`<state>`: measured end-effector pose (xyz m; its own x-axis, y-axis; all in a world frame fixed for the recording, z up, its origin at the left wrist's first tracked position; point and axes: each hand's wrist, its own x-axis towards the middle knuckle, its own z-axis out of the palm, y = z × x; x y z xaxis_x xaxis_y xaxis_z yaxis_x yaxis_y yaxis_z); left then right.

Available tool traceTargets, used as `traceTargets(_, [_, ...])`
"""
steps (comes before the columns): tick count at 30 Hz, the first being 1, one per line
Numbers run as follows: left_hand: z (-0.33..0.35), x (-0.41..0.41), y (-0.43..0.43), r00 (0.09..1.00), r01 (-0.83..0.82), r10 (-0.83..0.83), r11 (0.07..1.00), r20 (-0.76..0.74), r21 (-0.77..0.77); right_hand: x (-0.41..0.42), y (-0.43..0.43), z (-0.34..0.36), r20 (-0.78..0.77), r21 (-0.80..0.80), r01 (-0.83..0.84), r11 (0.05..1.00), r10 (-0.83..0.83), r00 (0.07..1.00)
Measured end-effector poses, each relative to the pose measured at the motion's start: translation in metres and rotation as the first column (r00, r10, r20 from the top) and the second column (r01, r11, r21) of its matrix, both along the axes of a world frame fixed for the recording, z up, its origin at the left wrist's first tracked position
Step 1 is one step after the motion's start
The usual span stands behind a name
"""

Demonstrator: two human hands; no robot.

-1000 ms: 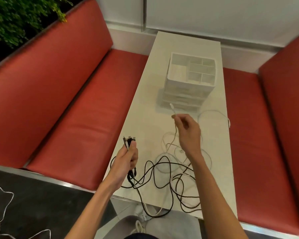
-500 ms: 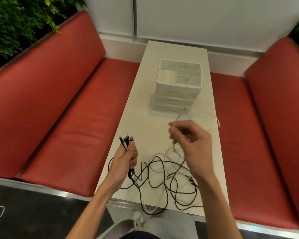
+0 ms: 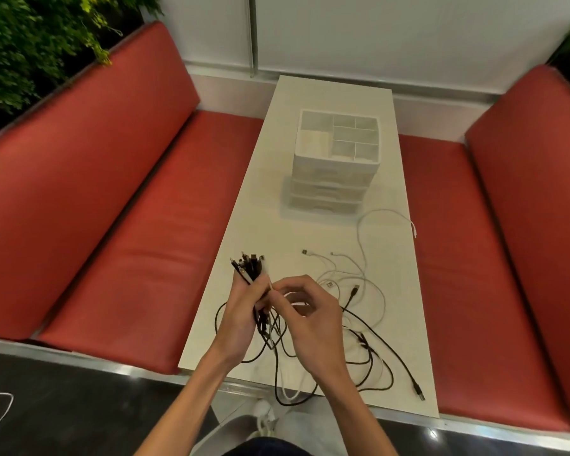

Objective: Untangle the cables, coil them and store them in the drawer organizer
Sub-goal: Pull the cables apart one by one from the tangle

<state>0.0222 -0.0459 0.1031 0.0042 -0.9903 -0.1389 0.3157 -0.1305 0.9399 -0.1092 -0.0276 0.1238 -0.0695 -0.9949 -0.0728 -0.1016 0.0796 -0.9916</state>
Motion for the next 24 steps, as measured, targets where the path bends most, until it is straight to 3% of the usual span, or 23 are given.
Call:
traceTargets(6, [0.001,-0.013,-0.001,0.980,0.014,-0.008,0.999,0.198,-0.028,0.004,0.003,-0.008,-0.105,-0.033,-0.011,0.999,0.008,0.994])
traceTargets(11, [0.001,-0.009,-0.002,0.954,-0.008,0.009,1.000,0.298,-0.007,-0.016,-0.005,-0.001,-0.137,0.044,-0.254,0.966,0.257,0.957])
traceTargets(17, [0.002,-0.006,-0.001,0.908,0.120,-0.090,0.992,0.409,-0.049,-0.028,-0.031,0.010,0.005,-0.038,-0.066,0.997,0.066,0.998])
traceTargets(21, [0.012,-0.017,0.005,0.875,0.318,-0.291,0.948,0.387,-0.006,-0.018,-0.053,0.031,0.011,-0.063,-0.286,0.956,0.287,0.958])
traceTargets(24, [0.017,-0.013,0.004,0.760,0.422,-0.366,0.906,0.537,0.020,-0.011,-0.062,0.042,-0.043,-0.013,-0.498,0.867,0.497,0.867])
